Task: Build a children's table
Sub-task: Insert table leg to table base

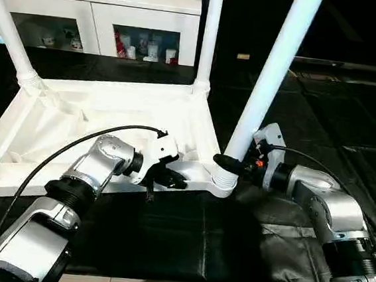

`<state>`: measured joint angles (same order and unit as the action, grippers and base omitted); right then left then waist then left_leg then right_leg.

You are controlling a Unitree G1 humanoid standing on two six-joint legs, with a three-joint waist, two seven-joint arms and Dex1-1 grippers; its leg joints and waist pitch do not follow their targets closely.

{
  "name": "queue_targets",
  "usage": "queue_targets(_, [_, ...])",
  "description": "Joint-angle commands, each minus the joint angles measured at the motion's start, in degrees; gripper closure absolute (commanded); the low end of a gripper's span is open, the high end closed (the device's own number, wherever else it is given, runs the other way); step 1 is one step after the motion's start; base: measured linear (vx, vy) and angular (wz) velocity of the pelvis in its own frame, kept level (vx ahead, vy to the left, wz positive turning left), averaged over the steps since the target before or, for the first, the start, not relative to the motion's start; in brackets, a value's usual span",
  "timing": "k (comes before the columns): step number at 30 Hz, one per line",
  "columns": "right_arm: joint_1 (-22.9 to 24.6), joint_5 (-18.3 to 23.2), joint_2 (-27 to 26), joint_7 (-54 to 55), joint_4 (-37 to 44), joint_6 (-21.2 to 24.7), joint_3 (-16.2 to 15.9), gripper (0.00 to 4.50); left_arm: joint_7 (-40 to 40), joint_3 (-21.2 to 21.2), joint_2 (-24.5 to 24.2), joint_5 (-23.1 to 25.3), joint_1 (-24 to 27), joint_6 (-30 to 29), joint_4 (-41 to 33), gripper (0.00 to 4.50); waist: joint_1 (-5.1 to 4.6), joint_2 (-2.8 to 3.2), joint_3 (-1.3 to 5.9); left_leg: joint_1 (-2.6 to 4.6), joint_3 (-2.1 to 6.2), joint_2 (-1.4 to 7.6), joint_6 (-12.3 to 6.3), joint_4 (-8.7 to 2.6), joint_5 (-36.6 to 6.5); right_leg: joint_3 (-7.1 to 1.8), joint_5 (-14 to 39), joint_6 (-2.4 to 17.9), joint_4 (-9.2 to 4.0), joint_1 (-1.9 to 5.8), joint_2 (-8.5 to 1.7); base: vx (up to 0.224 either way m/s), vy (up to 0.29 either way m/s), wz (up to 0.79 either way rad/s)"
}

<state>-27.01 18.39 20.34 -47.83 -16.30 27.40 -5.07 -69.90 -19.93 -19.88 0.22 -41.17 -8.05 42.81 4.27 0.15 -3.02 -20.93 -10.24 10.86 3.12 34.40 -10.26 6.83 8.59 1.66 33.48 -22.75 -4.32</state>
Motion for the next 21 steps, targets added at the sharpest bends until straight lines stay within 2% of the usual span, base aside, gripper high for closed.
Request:
queue_targets(1, [0.8, 0.1, -0.2, -0.1, -3.0, 1.7, -0.3, 2.59, -1.1, 0.0, 0.1, 0.3, 0.4, -0.8, -0.5, 4.5, 0.3, -0.13, 3.95, 0.84, 1.08, 2.61, -1.48, -4.0, -13.4, -3.38, 22.6, 8.0, -4.83, 2.95, -5.17, 0.0, 0.0, 0.0])
queue_targets(2, [0.9, 0.9, -0.7, 0.2, -4.6, 1.3, 1.3, 2.59, -0.7, 0.3, 0.1, 0.1, 0.4, -0.8, -0.8, 4.5, 0.3, -0.16, 3.97, 0.84, 1.08, 2.62, -1.49, -4.0, -13.3, -3.4, 22.3, 8.1, -4.8, 2.98, -5.2, 0.0, 0.0, 0.0])
queue_targets(3, [1.1, 1.1, -0.9, 0.6, -5.7, 0.6, 2.2, 2.59, -0.3, 0.6, 0.3, -0.2, 0.4, -0.9, -0.9, 4.5, 0.27, 0.3, 3.95, 0.88, 1.09, 2.65, -1.38, -4.02, -13.9, -3.38, 22.3, 8.3, -4.95, 2.89, -5.2, 0.0, 0.0, 0.0])
queue_targets(6, [2.4, 1.8, -1.4, 1.3, -7.7, -1.2, 4.1, 2.59, -0.1, 0.9, 0.5, -0.6, 0.4, -1.3, -1.1, 4.5, 0.32, 0.4, 3.94, 0.92, 1.18, 2.69, -0.98, -4.1, -14.8, -3.27, 22.1, 8.6, -4.96, 2.93, -5.14, 0.0, 0.0, 0.0])
queue_targets(8, [3.8, 2.8, -2.0, 1.4, -7.9, -2.3, 5.6, 2.59, -0.2, 1.0, 0.5, -0.6, 0.4, -1.4, -1.2, 4.5, 0.36, 0.94, 3.97, 1.05, 1.24, 2.66, -0.69, -4.1, -15.8, -3.24, 22.0, 8.7, -5.0, 2.94, -5.11, 0.0, 0.0, 0.0])
queue_targets(9, [4.7, 3.3, -2.4, 1.4, -7.6, -2.9, 6.3, 2.59, -0.2, 1.0, 0.5, -0.6, 0.4, -1.5, -1.3, 4.5, 0.4, 0.72, 4.01, 1.02, 1.21, 2.68, -0.74, -4.14, -15.9, -3.26, 21.8, 8.7, -5.05, 2.96, -5.12, 0.0, 0.0, 0.0])
queue_targets(10, [5.4, 3.6, -2.6, 1.5, -7.2, -3.3, 6.5, 2.59, -0.1, 1.1, 0.5, -0.6, 0.3, -1.5, -1.3, 4.5, 0.55, 1.42, 4.04, 1.03, 1.38, 2.68, -0.62, -4.2, -15.9, -3.21, 21.2, 9.0, -4.86, 3.03, -5.13, 0.0, 0.0, 0.0])
queue_targets(11, [6.4, 3.9, -3.0, 1.5, -6.5, -3.9, 6.9, 2.59, 0.0, 1.2, 0.6, -0.6, 0.2, -1.6, -1.2, 4.5, 0.44, 0.95, 4.07, 1.07, 1.25, 2.73, -0.7, -4.22, -16.0, -3.23, 20.4, 9.1, -4.96, 2.99, -4.99, 0.0, 0.0, 0.0])
queue_targets(12, [7.6, 4.1, -3.3, 1.4, -5.6, -4.6, 7.1, 2.59, 0.2, 1.3, 0.6, -0.6, 0.1, -1.6, -1.1, 4.5, 0.51, 0.93, 4.1, 1.06, 1.24, 2.72, -0.78, -4.21, -15.8, -3.28, 20.0, 9.3, -4.87, 3.06, -5.03, 0.0, 0.0, 0.0])
queue_targets(13, [7.6, 4.1, -3.3, 1.4, -5.6, -4.6, 7.1, 2.59, 0.2, 1.3, 0.6, -0.6, 0.1, -1.6, -1.1, 4.5, 0.58, 0.95, 4.08, 0.95, 1.23, 2.69, -0.9, -4.21, -15.7, -3.3, 20.0, 9.3, -4.85, 3.08, -5.09, 0.0, 0.0, 0.0])
queue_targets(14, [8.9, 4.1, -3.7, 1.3, -4.5, -5.5, 6.9, 2.59, 0.6, 1.6, 0.7, -0.7, -0.1, -1.7, -0.9, 4.5, 0.65, 1.59, 4.07, 1.06, 1.26, 2.81, -0.75, -4.35, -16.1, -3.25, 19.8, 9.2, -5.04, 3.02, -4.95, 0.0, 0.0, 0.0])
queue_targets(17, [13.3, 1.6, -3.8, 1.9, -0.9, -9.4, 4.6, 2.59, 1.7, 2.2, 1.1, -0.7, -0.6, -1.7, -0.2, 4.5, 0.91, 1.29, 4.21, 1.0, 1.22, 2.73, -1.12, -4.37, -15.4, -3.28, 18.8, 9.3, -4.83, 3.18, -5.11, 0.0, 0.0, 0.0])
queue_targets(18, [14.9, -0.9, -3.4, 2.7, -0.1, -11.9, 3.0, 2.59, 1.9, 2.3, 1.2, -0.6, -0.7, -1.7, 0.1, 4.5, 0.81, 1.57, 4.17, 0.87, 1.16, 2.61, -1.37, -4.33, -15.1, -3.24, 18.6, 9.3, -4.97, 3.19, -5.0, 0.0, 0.0, 0.0])
queue_targets(19, [15.1, -1.5, -3.3, 2.9, 0.0, -12.5, 2.7, 2.59, 1.9, 2.3, 1.2, -0.6, -0.7, -1.7, 0.1, 4.5, 0.91, 1.91, 4.21, 0.85, 1.21, 2.61, -1.32, -4.29, -15.0, -3.24, 18.6, 9.1, -4.87, 3.15, -5.03, 0.0, 0.0, 0.0])
queue_targets(20, [15.8, -3.8, -2.7, 3.8, 0.2, -14.2, 1.3, 2.59, 2.0, 2.3, 1.2, -0.6, -0.8, -1.6, 0.3, 4.5, 0.78, 1.8, 4.15, 0.82, 1.22, 2.51, -1.51, -4.35, -15.0, -3.18, 19.7, 8.8, -4.96, 3.17, -4.95, 0.0, 0.0, 0.0])
queue_targets(21, [16.0, -4.4, -2.5, 4.0, 0.3, -14.8, 0.9, 2.59, 2.1, 2.3, 1.3, -0.5, -0.9, -1.6, 0.3, 4.5, 0.73, 1.86, 4.06, 0.86, 1.18, 2.46, -1.59, -4.35, -15.5, -3.13, 20.7, 8.5, -5.12, 3.11, -4.91, 0.0, 0.0, 0.0])
